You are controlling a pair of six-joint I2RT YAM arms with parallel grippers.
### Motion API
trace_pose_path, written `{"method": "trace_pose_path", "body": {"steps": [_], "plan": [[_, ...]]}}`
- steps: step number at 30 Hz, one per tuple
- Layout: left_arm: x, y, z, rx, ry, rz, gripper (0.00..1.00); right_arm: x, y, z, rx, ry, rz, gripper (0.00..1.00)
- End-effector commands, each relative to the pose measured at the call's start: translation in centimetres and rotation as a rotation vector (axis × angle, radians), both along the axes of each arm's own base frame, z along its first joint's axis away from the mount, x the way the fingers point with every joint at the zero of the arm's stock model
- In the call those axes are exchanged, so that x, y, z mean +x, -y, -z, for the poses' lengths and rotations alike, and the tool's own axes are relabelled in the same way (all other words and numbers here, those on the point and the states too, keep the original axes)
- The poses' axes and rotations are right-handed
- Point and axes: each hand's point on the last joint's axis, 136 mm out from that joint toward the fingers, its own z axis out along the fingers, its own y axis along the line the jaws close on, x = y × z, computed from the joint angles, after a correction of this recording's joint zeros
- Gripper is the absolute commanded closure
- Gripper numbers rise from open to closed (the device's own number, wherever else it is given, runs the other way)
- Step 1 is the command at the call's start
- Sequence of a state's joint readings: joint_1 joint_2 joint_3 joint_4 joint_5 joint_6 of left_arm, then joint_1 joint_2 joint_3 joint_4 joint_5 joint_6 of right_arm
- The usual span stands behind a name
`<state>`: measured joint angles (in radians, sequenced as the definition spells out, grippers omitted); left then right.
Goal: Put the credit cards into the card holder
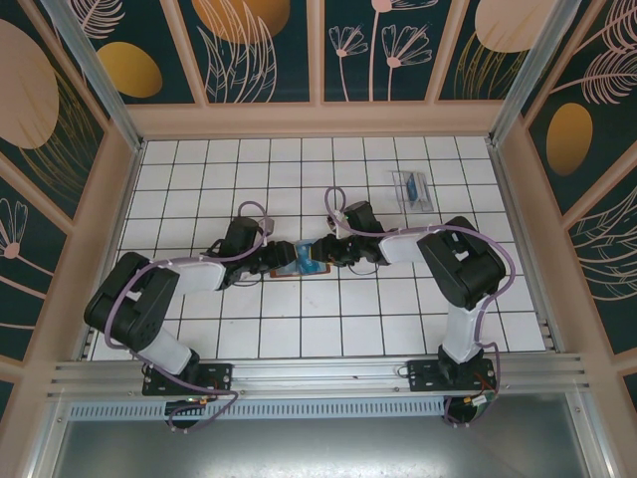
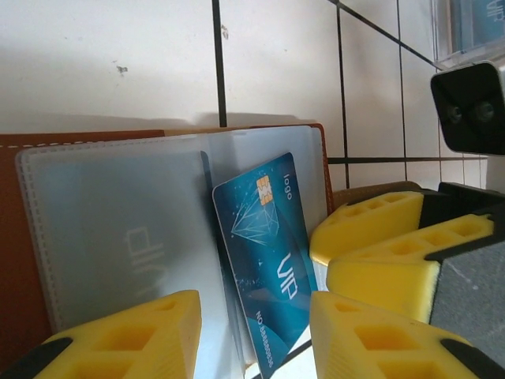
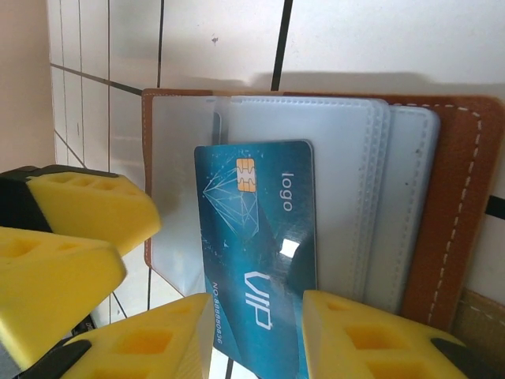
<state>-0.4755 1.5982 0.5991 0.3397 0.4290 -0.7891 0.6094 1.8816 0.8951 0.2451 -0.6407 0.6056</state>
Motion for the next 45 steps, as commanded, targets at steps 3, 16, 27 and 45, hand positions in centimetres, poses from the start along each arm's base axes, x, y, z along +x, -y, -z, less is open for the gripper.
{"method": "trace_pose_path", "body": {"steps": [3, 16, 27, 45], "plan": [[0.8, 1.5, -0.7, -0.028, 0.004, 0.024, 0.59, -0.7, 0.6, 1.6, -0.013, -0.048, 0.003, 0.65], [1.1, 0.6, 1.4, 0.107, -0.104, -0.048, 0.6, -0.8, 0.6, 2.1, -0.011, -0.061, -0.005, 0.66], [1.3, 2.2, 1.7, 0.081, -0.154, -0.021, 0.57, -0.7, 0.5, 2.1, -0.006, -0.063, -0.011, 0.66], [2.1, 2.5, 0.3, 0.103, -0.095, 0.001, 1.0, -0.3, 0.9, -0.8, 0.081, 0.021, 0.007, 0.65]]}}
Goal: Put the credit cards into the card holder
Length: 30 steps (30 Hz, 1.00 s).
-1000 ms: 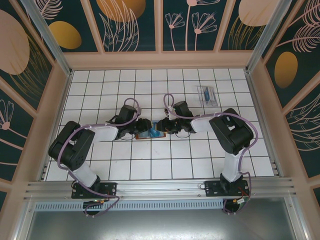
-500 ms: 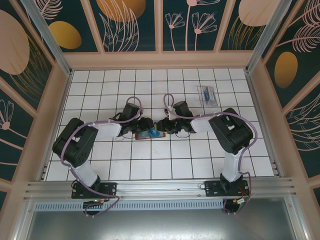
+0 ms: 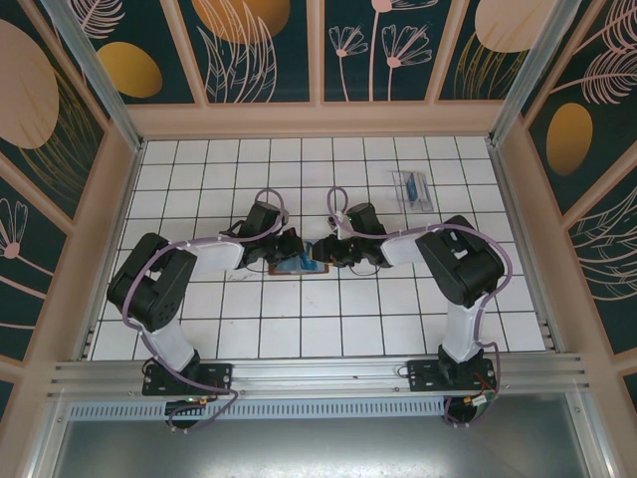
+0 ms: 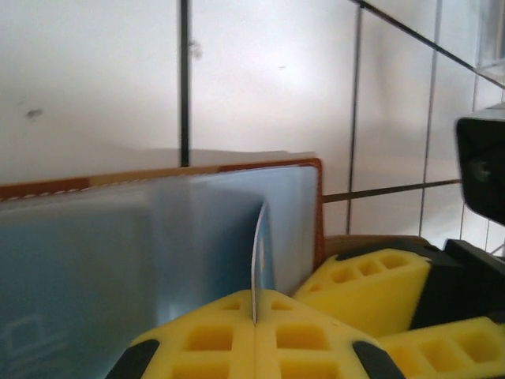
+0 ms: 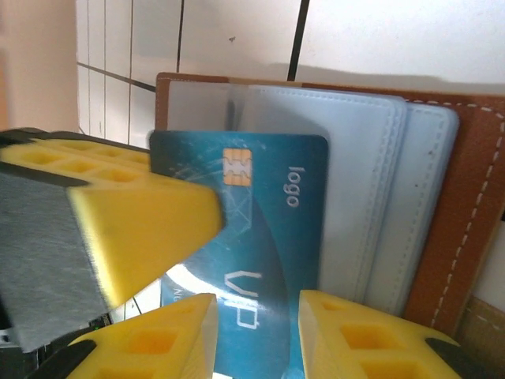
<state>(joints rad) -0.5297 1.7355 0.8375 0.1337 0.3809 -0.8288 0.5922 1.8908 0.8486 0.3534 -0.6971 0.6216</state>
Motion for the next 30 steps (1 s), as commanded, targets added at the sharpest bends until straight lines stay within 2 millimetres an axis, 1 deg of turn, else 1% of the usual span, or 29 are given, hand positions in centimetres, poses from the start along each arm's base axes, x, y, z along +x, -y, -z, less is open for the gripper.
{"method": "trace_pose_path", "body": {"steps": [1, 3, 6, 8, 10, 14, 17, 20, 23, 26, 29, 30], "plan": [[-0.3, -0.3, -0.1, 0.035, 0.008, 0.014, 1.0, 0.0, 1.0, -1.3, 0.027, 0.032, 0.027, 0.65], [-0.4, -0.3, -0.1, 0.032, 0.007, 0.021, 1.0, 0.3, 1.6, -2.1, 0.045, 0.06, 0.044, 0.64], [-0.3, 0.1, -2.0, -0.007, 0.051, 0.031, 1.0, -0.2, 2.0, -3.2, 0.081, 0.091, 0.046, 0.59], [-0.4, 0.3, -2.9, -0.036, 0.073, 0.04, 1.0, 0.2, 2.7, -3.9, 0.117, 0.098, 0.055, 0.57], [-0.7, 0.7, -4.1, -0.081, 0.097, 0.058, 1.0, -0.2, 2.5, -4.7, 0.16, 0.102, 0.031, 0.54], [-1.3, 1.6, -6.4, -0.178, 0.148, 0.097, 1.0, -0.8, 2.1, -5.7, 0.221, 0.102, 0.0, 0.54], [-1.7, 2.1, -7.3, -0.22, 0.157, 0.132, 1.0, -1.2, 1.9, -6.5, 0.265, 0.109, -0.017, 0.54], [-2.2, 2.5, -7.7, -0.263, 0.153, 0.156, 1.0, -1.6, 1.7, -7.4, 0.312, 0.116, -0.04, 0.54], [-2.4, 2.9, -7.6, -0.288, 0.142, 0.164, 1.0, -1.9, 1.6, -7.9, 0.338, 0.113, -0.051, 0.62], [-2.3, 2.9, -7.4, -0.288, 0.14, 0.159, 1.0, -2.2, 1.6, -8.3, 0.361, 0.113, -0.058, 0.78], [-1.9, 2.8, -7.0, -0.262, 0.137, 0.154, 1.0, -2.2, 1.7, -8.2, 0.349, 0.108, -0.054, 0.98], [-1.8, 2.8, -6.9, -0.256, 0.133, 0.152, 1.0, -2.2, 1.8, -7.9, 0.342, 0.101, -0.051, 1.0]]}}
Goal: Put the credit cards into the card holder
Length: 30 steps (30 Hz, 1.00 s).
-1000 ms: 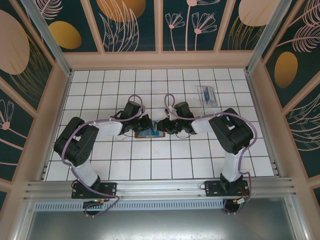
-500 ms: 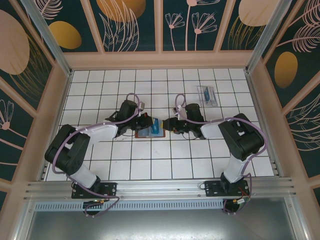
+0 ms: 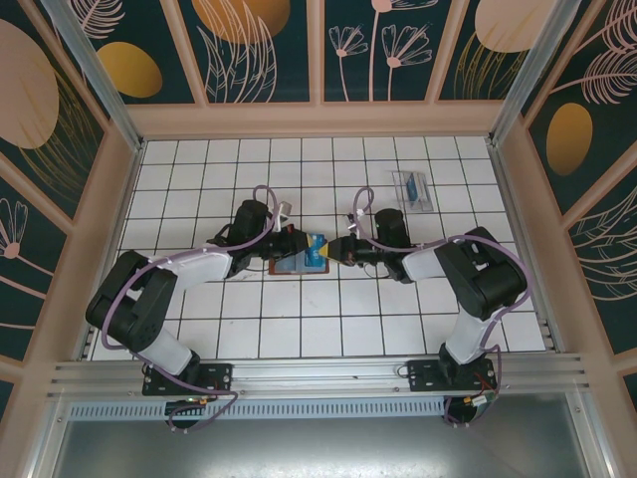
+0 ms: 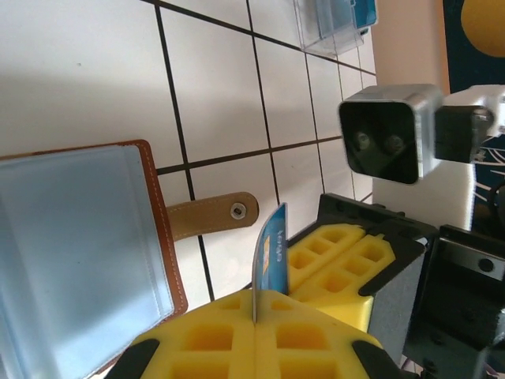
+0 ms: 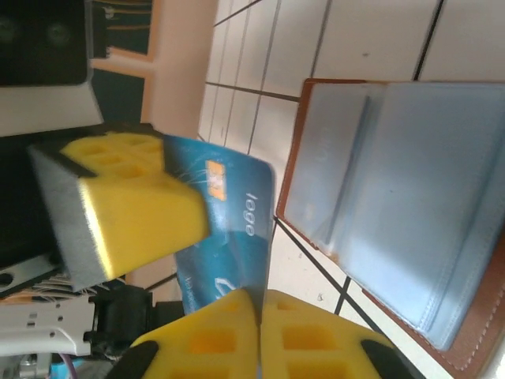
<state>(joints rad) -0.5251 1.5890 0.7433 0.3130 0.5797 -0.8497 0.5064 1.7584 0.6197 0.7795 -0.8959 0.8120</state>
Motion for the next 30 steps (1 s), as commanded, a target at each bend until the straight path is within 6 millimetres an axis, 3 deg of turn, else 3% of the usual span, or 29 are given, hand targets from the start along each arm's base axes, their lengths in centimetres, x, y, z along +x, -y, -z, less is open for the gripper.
{"method": "trace_pose_path", "body": {"steps": [1, 3, 4, 9, 12, 17, 26, 30], "plan": [[0.4, 0.5, -0.2, 0.005, 0.011, 0.01, 0.88, -0.6, -0.4, -1.9, 0.045, 0.059, -0.037, 1.0], [0.9, -0.4, 0.5, 0.075, 0.007, -0.021, 0.51, -0.5, -0.4, -1.4, 0.027, 0.047, -0.031, 1.0], [1.4, -1.2, 0.8, 0.117, 0.008, -0.054, 0.44, -0.3, -0.3, -0.9, 0.001, 0.039, -0.019, 1.0], [2.7, -6.9, 0.9, 0.274, 0.036, -0.232, 0.32, 1.1, -1.0, 1.5, -0.133, 0.001, 0.061, 1.0], [2.7, -9.9, 1.7, 0.38, 0.042, -0.296, 0.35, 1.6, -2.3, 2.0, -0.14, -0.017, 0.063, 1.0], [1.6, -11.7, 5.0, 0.471, 0.008, -0.32, 0.5, 2.6, -3.6, 3.2, -0.147, -0.085, 0.035, 1.0], [1.1, -13.8, 8.9, 0.573, -0.033, -0.382, 0.55, 2.5, -2.9, 5.8, -0.2, -0.173, 0.023, 1.0], [0.8, -13.2, 10.1, 0.569, -0.059, -0.344, 0.55, 2.0, -2.9, 6.6, -0.208, -0.204, -0.002, 1.0]]}}
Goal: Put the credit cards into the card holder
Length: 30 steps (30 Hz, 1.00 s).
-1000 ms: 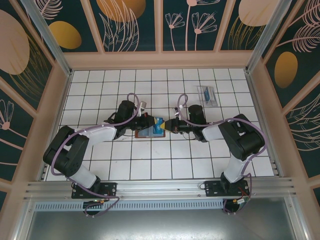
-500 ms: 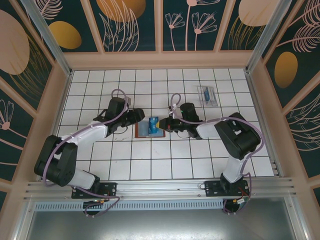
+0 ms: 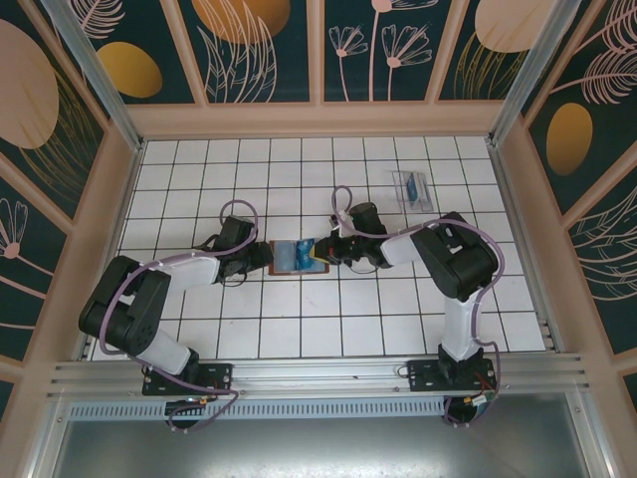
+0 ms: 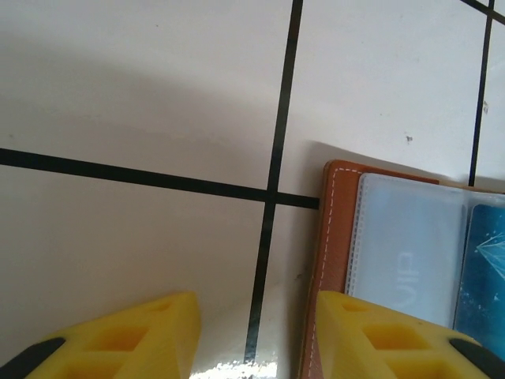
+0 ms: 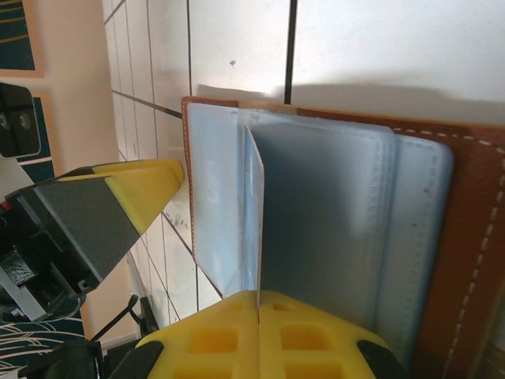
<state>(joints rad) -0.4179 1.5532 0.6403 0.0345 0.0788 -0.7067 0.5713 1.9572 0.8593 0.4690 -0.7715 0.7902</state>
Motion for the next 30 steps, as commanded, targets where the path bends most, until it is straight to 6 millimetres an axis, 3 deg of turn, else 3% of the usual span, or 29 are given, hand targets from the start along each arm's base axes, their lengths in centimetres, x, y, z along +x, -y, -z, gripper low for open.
{"method": "trace_pose_path", "body": {"steps": [1, 10, 30], "plan": [[-0.3, 0.1, 1.4, 0.016, -0.017, 0.022, 0.56, -0.4, -0.1, 0.7, -0.004, -0.033, -0.037, 1.0], [-0.3, 1.4, 2.0, -0.038, -0.035, 0.056, 0.7, -0.4, -0.6, 1.3, -0.011, -0.053, -0.067, 1.0], [-0.1, 2.4, 2.2, -0.078, -0.064, 0.074, 0.79, -0.7, -1.1, 2.7, -0.06, -0.037, -0.101, 1.0]]}}
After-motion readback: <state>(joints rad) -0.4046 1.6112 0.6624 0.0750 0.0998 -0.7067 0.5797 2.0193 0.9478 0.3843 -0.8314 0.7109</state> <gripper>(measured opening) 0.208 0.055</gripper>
